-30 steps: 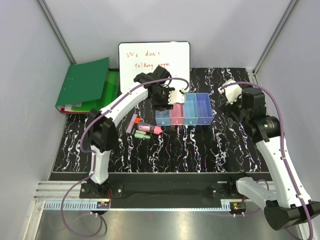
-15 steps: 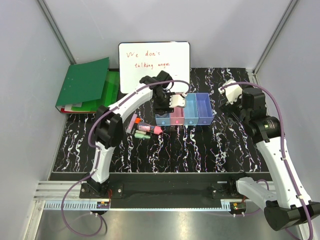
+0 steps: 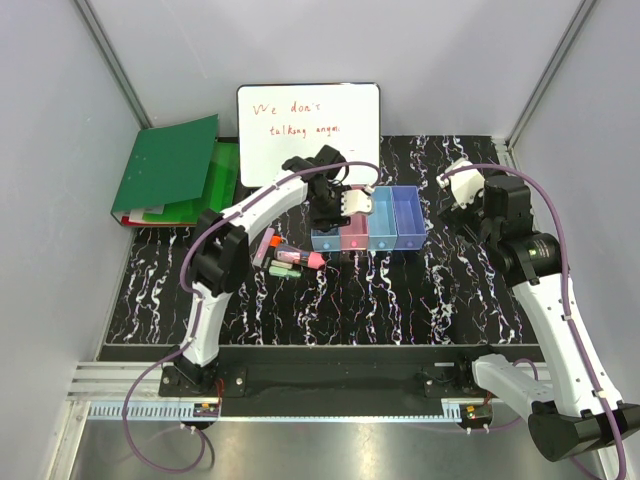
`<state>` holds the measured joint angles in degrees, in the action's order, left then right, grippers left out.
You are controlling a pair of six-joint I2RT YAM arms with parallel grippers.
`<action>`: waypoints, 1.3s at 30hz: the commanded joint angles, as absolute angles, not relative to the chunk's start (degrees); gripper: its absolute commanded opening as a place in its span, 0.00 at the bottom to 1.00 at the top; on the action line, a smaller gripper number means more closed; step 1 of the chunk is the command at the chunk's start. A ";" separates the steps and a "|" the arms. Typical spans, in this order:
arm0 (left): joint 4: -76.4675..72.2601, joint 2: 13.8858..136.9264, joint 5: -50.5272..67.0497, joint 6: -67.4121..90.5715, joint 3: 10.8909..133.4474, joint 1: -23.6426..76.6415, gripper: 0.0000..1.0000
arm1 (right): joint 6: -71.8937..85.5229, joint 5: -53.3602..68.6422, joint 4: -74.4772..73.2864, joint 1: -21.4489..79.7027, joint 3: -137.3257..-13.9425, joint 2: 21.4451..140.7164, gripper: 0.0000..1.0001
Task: Sort the stationery into containers
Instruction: Place the stationery in the storage box.
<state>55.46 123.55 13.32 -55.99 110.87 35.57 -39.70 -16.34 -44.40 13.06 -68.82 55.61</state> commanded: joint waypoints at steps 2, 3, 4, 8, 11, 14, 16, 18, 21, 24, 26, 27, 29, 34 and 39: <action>51.77 123.13 12.40 -54.67 110.13 35.77 0.07 | -39.55 -16.00 -42.98 12.83 -70.23 54.93 0.99; 51.68 122.96 12.48 -54.58 109.95 35.77 0.10 | -39.55 -16.00 -42.98 12.83 -70.22 54.84 0.99; 51.42 122.96 12.48 -54.58 109.78 35.77 0.13 | -39.55 -15.91 -42.98 12.83 -70.14 54.76 0.99; 51.07 123.13 12.04 -54.67 108.99 35.86 0.24 | -39.55 -16.00 -42.98 12.74 -70.22 54.67 1.00; 50.89 123.13 11.78 -54.67 108.63 35.86 0.29 | -39.55 -16.00 -43.07 12.66 -70.31 54.58 0.99; 50.71 122.87 11.86 -54.67 108.63 35.86 0.33 | -39.38 -15.91 -42.98 12.66 -70.14 54.49 0.99; 50.54 122.87 11.95 -54.58 108.72 35.86 0.39 | -39.38 -15.82 -42.98 12.48 -70.14 54.49 0.99; 50.28 122.78 11.69 -54.58 108.90 35.86 0.49 | -39.37 -15.91 -42.98 12.48 -70.22 54.49 1.00; 50.19 123.05 11.69 -54.58 108.98 35.95 0.57 | -39.29 -15.82 -42.98 12.39 -70.23 54.32 0.99; 49.92 123.13 11.43 -54.58 109.07 36.12 0.66 | -39.29 -15.82 -42.98 12.31 -70.14 54.23 0.99; 50.01 123.31 11.34 -54.58 109.07 36.12 0.68 | -39.20 -15.73 -42.98 12.22 -70.14 54.14 0.99; 49.92 123.40 11.25 -54.58 109.07 36.12 0.69 | -39.20 -15.73 -43.07 12.22 -70.14 54.14 0.99; 49.83 123.31 11.08 -54.75 109.07 36.12 0.70 | -39.20 -15.73 -43.07 12.13 -70.14 54.14 0.99; 49.66 123.22 10.99 -54.67 109.25 36.12 0.70 | -39.20 -15.65 -43.07 12.04 -70.22 54.05 0.99; 49.66 121.03 11.16 -53.62 110.56 36.12 0.71 | -39.20 -15.73 -43.07 12.04 -70.58 54.05 0.99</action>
